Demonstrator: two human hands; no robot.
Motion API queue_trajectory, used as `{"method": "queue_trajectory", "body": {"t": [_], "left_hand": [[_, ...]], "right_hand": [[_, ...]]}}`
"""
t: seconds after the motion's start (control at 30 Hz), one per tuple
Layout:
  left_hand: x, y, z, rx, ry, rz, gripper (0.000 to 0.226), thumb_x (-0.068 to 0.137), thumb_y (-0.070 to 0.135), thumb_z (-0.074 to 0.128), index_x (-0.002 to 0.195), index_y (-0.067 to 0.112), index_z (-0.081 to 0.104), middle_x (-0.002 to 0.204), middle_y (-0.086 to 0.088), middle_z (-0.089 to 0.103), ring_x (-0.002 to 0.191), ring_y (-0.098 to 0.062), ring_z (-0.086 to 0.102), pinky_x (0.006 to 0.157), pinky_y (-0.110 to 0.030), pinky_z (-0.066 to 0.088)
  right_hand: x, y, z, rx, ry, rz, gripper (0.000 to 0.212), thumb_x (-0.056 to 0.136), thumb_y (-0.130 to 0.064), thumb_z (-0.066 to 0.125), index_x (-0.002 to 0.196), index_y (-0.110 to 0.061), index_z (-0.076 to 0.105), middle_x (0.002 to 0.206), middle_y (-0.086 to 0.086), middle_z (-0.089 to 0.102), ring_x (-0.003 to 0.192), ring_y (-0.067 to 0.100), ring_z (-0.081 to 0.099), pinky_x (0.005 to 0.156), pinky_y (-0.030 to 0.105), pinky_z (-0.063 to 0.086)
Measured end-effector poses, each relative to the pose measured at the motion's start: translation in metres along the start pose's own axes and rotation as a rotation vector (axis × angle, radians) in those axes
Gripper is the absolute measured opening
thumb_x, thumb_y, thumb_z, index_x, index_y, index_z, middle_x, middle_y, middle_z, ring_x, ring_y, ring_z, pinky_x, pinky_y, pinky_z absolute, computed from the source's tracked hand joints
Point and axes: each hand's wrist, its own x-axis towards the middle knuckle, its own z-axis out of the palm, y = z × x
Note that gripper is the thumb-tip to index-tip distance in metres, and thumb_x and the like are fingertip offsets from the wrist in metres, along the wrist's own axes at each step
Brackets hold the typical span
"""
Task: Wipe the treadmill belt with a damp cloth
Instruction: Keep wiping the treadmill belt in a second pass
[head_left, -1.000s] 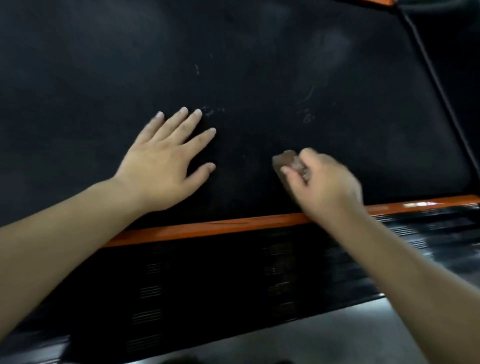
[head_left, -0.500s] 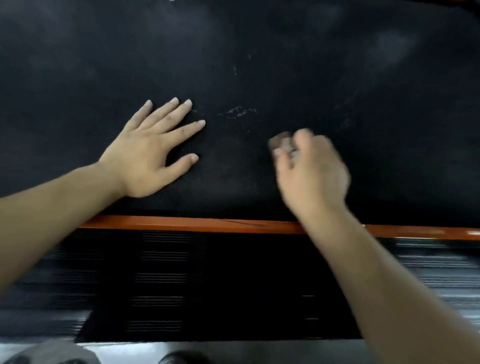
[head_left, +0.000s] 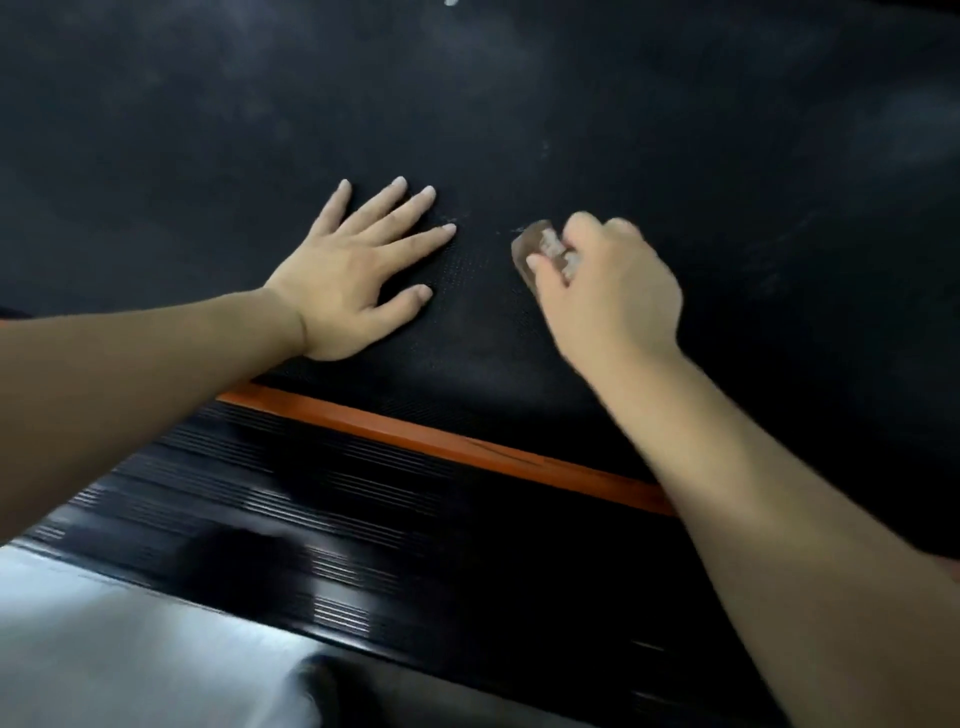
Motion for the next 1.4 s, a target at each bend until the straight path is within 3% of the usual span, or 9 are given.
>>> {"method": "queue_trajectory", "body": {"t": [0.13, 0.3, 0.43, 0.6, 0.77, 0.93, 1.1, 1.23, 1.4], "left_hand": [[0.002, 0.000, 0.001, -0.006, 0.018, 0.015, 0.066, 0.097, 0.055, 0.029, 0.160, 0.033, 0.027, 0.171, 0.001, 0.011, 0.158, -0.021, 0.000, 0.125, -0.058, -0.001], [0.002, -0.004, 0.005, -0.002, 0.038, 0.006, 0.067, 0.096, 0.058, 0.027, 0.160, 0.035, 0.026, 0.171, 0.002, 0.011, 0.158, -0.019, -0.001, 0.125, -0.056, -0.004], [0.001, -0.003, 0.005, 0.003, 0.048, 0.016, 0.070, 0.095, 0.061, 0.024, 0.160, 0.035, 0.027, 0.171, 0.000, 0.011, 0.158, -0.021, 0.000, 0.124, -0.057, -0.004], [0.000, -0.005, 0.005, -0.015, 0.040, 0.032, 0.071, 0.095, 0.062, 0.020, 0.160, 0.034, 0.026, 0.171, -0.002, 0.009, 0.158, -0.022, -0.002, 0.124, -0.058, -0.006], [0.003, -0.016, 0.000, -0.051, -0.004, 0.094, 0.065, 0.101, 0.058, 0.024, 0.161, 0.033, 0.023, 0.171, -0.003, 0.006, 0.158, -0.023, -0.004, 0.125, -0.053, -0.006], [-0.020, -0.073, -0.016, -0.046, -0.028, 0.280, 0.075, 0.095, 0.064, 0.015, 0.160, 0.029, 0.027, 0.170, -0.005, 0.011, 0.158, -0.022, 0.003, 0.127, -0.040, 0.000], [-0.061, -0.131, -0.025, 0.016, -0.030, 0.278, 0.074, 0.096, 0.067, 0.016, 0.160, 0.032, 0.027, 0.170, -0.003, 0.012, 0.158, -0.021, 0.004, 0.128, -0.041, 0.005], [-0.076, -0.171, -0.032, 0.010, -0.049, 0.269, 0.075, 0.096, 0.069, 0.013, 0.161, 0.033, 0.023, 0.171, -0.001, 0.007, 0.158, -0.019, -0.001, 0.128, -0.041, 0.003], [-0.083, -0.186, -0.029, -0.040, -0.033, 0.301, 0.074, 0.097, 0.066, 0.016, 0.161, 0.029, 0.025, 0.171, -0.003, 0.007, 0.158, -0.019, -0.003, 0.128, -0.040, 0.001]], "right_hand": [[-0.036, -0.039, 0.015, 0.082, -0.150, -0.362, 0.028, 0.088, -0.053, 0.062, 0.089, -0.026, 0.055, 0.084, -0.005, 0.043, 0.078, 0.022, 0.055, 0.057, 0.030, 0.032], [-0.015, 0.000, -0.003, -0.035, -0.001, 0.048, 0.025, 0.093, -0.052, 0.055, 0.089, -0.028, 0.049, 0.088, -0.003, 0.046, 0.079, 0.022, 0.054, 0.060, 0.031, 0.037], [-0.063, -0.039, 0.000, 0.033, -0.205, -0.160, 0.029, 0.088, -0.053, 0.060, 0.085, -0.027, 0.047, 0.084, -0.007, 0.046, 0.073, 0.015, 0.048, 0.055, 0.031, 0.036], [-0.056, 0.003, -0.022, -0.084, -0.035, 0.269, 0.034, 0.087, -0.055, 0.061, 0.083, -0.023, 0.051, 0.081, -0.004, 0.058, 0.073, 0.024, 0.060, 0.056, 0.032, 0.042], [-0.075, -0.052, 0.000, -0.008, -0.135, 0.195, 0.034, 0.087, -0.053, 0.064, 0.079, -0.024, 0.048, 0.076, -0.007, 0.055, 0.072, 0.018, 0.057, 0.059, 0.035, 0.045], [-0.069, -0.050, -0.011, -0.236, 0.035, 0.559, 0.030, 0.094, -0.047, 0.052, 0.089, -0.018, 0.046, 0.092, 0.009, 0.065, 0.088, 0.037, 0.061, 0.064, 0.036, 0.041], [-0.062, -0.128, 0.032, -0.098, -0.083, 0.382, 0.031, 0.094, -0.048, 0.054, 0.085, -0.021, 0.042, 0.089, 0.003, 0.063, 0.083, 0.031, 0.060, 0.065, 0.037, 0.046], [-0.043, -0.136, 0.031, -0.164, 0.112, 0.610, 0.026, 0.096, -0.044, 0.052, 0.090, -0.020, 0.046, 0.099, 0.012, 0.063, 0.086, 0.035, 0.057, 0.066, 0.036, 0.039], [-0.028, -0.204, 0.071, -0.073, -0.058, 0.180, 0.030, 0.091, -0.047, 0.058, 0.082, -0.024, 0.041, 0.084, -0.003, 0.052, 0.076, 0.024, 0.052, 0.062, 0.032, 0.035]]}}
